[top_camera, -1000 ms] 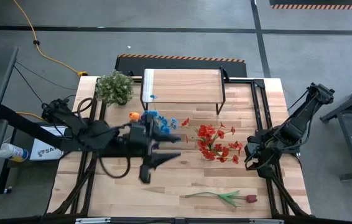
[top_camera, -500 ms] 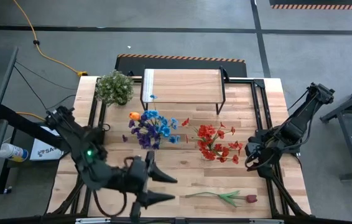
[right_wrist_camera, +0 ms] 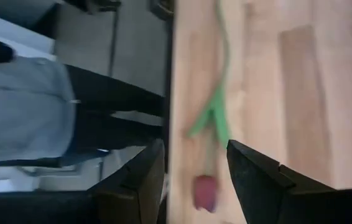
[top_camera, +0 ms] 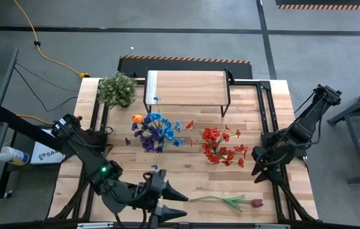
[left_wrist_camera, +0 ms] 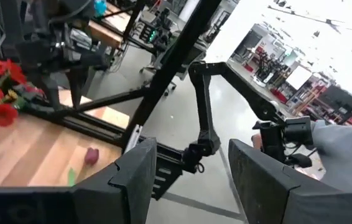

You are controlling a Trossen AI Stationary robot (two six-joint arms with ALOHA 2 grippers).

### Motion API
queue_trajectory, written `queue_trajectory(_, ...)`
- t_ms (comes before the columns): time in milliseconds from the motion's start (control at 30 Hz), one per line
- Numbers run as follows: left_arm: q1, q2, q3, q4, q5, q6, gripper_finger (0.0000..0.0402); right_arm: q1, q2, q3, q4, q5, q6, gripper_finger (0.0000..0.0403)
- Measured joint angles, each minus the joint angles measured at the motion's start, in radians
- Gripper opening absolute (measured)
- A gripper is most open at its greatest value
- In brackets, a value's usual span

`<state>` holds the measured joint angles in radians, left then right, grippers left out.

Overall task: Pick and place flowers into a vace then onto a shelf
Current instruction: Put the dark red flower into the right transparent vase

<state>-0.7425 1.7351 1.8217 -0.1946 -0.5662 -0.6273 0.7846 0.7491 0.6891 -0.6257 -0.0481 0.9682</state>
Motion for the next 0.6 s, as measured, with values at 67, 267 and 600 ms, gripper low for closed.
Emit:
queue_trajectory(67,0.0,0.008,0.002,-0.005,-0.001,-0.035,0.0232,0.013,0.012,0.0,0.045,-0.014,0.001,0.0165)
queue_trajectory(267,-0.012,0.011,0.0,-0.061,-0.045,-0.084,0.0232,0.082,0.085,0.0,0.144,-0.037,0.019,0.0165)
queue_trajectory(600,-0.011,0.011,0.0,-0.104,-0.072,-0.119,0.0232,0.173,0.302,0.0,0.156,-0.029,0.071,0.0165)
